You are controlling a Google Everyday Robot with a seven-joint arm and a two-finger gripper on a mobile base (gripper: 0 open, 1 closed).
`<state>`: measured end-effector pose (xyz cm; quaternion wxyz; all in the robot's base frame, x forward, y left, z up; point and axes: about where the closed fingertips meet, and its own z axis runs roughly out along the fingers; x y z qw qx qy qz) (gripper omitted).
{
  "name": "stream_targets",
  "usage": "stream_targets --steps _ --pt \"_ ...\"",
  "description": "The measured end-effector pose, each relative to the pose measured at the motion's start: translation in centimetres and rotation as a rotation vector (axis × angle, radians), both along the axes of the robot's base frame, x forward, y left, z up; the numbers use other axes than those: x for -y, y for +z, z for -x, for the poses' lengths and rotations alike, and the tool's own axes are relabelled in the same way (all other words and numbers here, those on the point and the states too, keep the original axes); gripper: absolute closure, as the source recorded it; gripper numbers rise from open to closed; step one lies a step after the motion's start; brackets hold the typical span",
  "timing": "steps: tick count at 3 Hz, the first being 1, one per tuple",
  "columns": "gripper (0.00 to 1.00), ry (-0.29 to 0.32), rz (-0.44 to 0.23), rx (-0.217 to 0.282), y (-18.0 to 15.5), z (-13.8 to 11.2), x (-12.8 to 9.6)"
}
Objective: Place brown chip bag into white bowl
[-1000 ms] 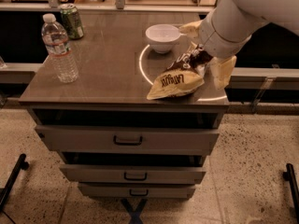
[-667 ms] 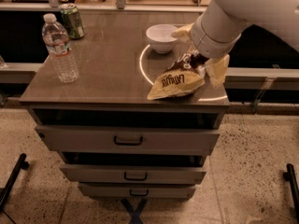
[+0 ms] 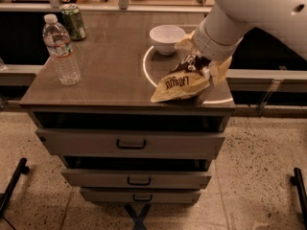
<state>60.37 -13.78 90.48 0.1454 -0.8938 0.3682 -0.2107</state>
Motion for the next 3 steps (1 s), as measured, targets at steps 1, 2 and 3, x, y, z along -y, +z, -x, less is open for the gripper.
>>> stream_targets --steps 1,2,3 --pt "0.41 -0.002 0.000 0.000 0.05 0.07 -0.01" --pt "0.64 -0.001 0.001 0.001 0.08 0.13 -0.03" --pt "0.87 0.000 0.002 0.001 0.11 0.20 -0.05"
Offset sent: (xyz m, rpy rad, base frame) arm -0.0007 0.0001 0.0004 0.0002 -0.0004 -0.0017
